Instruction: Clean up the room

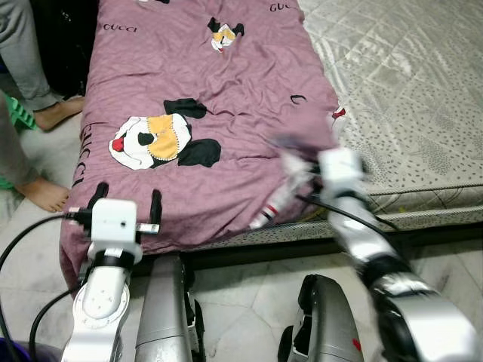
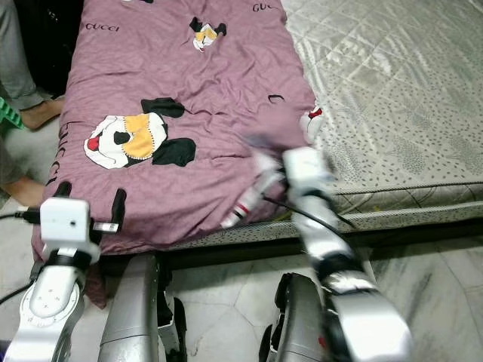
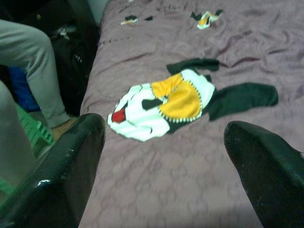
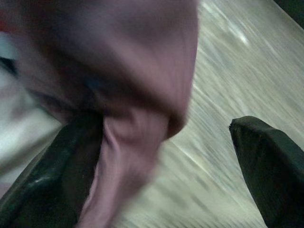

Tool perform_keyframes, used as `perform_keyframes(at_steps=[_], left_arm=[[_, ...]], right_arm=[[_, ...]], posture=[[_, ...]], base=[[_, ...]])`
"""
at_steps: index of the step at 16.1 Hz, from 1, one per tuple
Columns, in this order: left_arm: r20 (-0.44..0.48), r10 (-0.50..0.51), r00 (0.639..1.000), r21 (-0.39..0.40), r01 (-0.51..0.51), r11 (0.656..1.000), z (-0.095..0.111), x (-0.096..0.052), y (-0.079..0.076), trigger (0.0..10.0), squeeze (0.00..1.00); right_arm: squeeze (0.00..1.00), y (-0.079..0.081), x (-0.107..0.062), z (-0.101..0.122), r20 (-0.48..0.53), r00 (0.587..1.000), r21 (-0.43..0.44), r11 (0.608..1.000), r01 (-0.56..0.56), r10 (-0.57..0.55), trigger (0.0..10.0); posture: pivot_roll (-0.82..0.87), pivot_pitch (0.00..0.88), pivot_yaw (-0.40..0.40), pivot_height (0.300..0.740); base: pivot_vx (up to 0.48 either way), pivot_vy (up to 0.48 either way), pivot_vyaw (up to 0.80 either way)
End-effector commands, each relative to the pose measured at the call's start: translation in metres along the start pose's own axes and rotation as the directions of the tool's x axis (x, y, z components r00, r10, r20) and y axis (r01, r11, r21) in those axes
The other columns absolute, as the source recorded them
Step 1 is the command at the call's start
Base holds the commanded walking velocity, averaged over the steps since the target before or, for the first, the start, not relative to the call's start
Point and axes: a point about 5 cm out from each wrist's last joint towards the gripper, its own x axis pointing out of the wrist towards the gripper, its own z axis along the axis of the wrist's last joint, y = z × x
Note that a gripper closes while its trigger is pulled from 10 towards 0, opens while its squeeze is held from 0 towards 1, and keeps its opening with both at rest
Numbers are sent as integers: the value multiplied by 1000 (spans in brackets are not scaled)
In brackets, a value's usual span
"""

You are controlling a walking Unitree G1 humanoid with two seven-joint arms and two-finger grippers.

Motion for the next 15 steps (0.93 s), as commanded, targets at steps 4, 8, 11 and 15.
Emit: perform_keyframes(at_steps=[4, 8, 11, 15], left_arm=[[-35, -34, 999, -32, 33, 999, -9, 2, -10, 10000, 0], [-26, -50, 998, -40, 49, 998, -10, 9, -13, 10000, 0], [-17, -39, 999, -43, 38, 998, -9, 12, -10, 10000, 0], [-11, -42, 999, -52, 41, 998, -9, 13, -14, 10000, 0]], right_arm=[[0, -48, -40, -64, -160, 981, -23, 994, 106, -108, 10000], [0, -39, -71, -69, -140, 990, -32, 999, 15, -19, 10000], [0, -35, -76, -53, -89, 995, 55, 998, -35, 40, 10000], [0, -16, -64, -32, -13, 993, 147, 982, -116, 119, 10000]], posture=[[121, 289, -12, 543], [101, 269, -4, 543], [96, 259, -8, 543], [96, 253, -10, 543]], base=[[0, 0, 0], [0, 0, 0], [0, 0, 0], [0, 0, 0]])
